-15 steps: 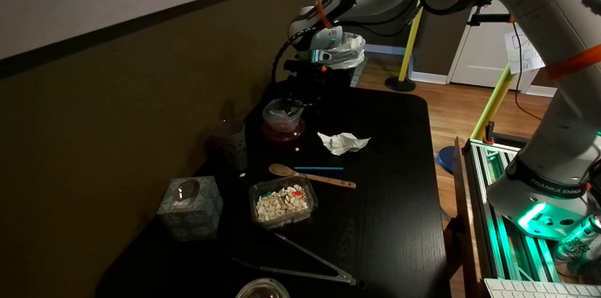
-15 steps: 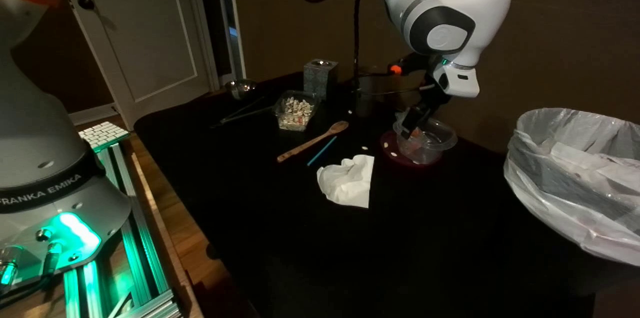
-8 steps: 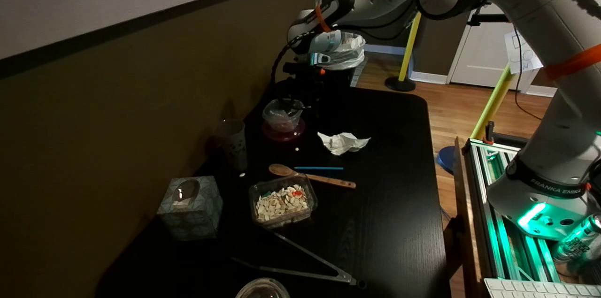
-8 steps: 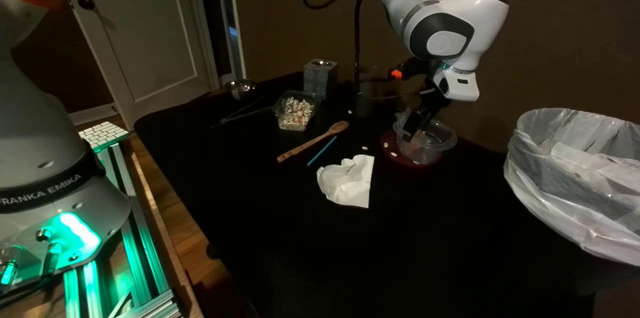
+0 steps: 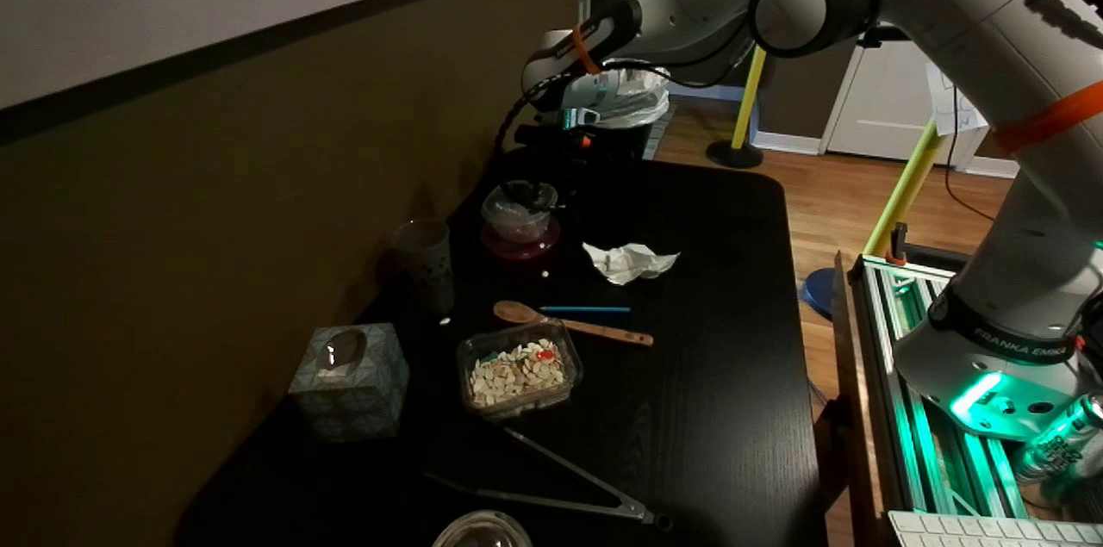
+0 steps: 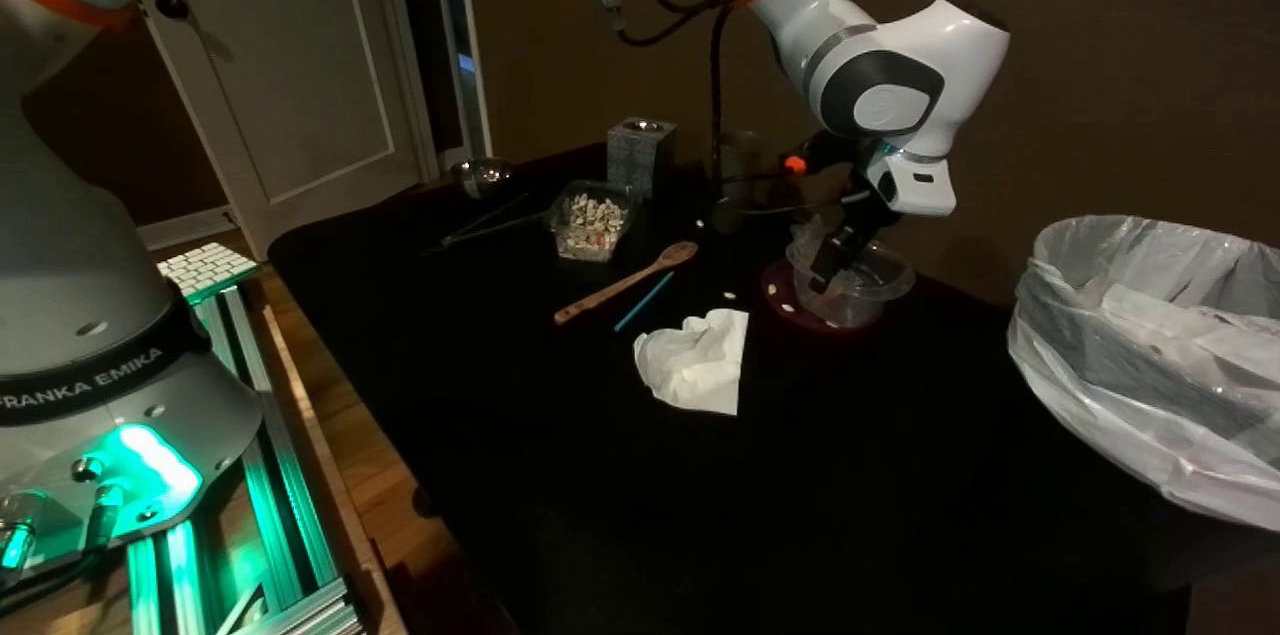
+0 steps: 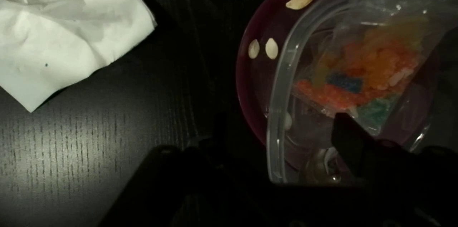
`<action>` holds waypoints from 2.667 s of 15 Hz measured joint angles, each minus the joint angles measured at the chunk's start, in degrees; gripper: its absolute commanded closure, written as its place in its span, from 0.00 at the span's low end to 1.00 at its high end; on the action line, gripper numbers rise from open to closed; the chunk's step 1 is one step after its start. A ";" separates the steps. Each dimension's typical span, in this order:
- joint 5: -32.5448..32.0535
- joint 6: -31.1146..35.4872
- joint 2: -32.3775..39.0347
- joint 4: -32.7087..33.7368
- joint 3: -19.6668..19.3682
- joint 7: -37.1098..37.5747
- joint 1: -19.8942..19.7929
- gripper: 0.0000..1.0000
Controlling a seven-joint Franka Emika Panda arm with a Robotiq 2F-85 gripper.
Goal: Remove the lunchbox from he maroon lid and put it on the table
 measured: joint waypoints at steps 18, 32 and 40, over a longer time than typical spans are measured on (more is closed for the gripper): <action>-0.01 0.50 3.03 5.13 0.12 -1.82 0.00 0.98; 6.74 12.40 -11.67 -17.75 4.33 -28.80 -3.67 0.98; 33.22 26.34 -20.53 -40.73 9.21 -44.08 -10.78 0.98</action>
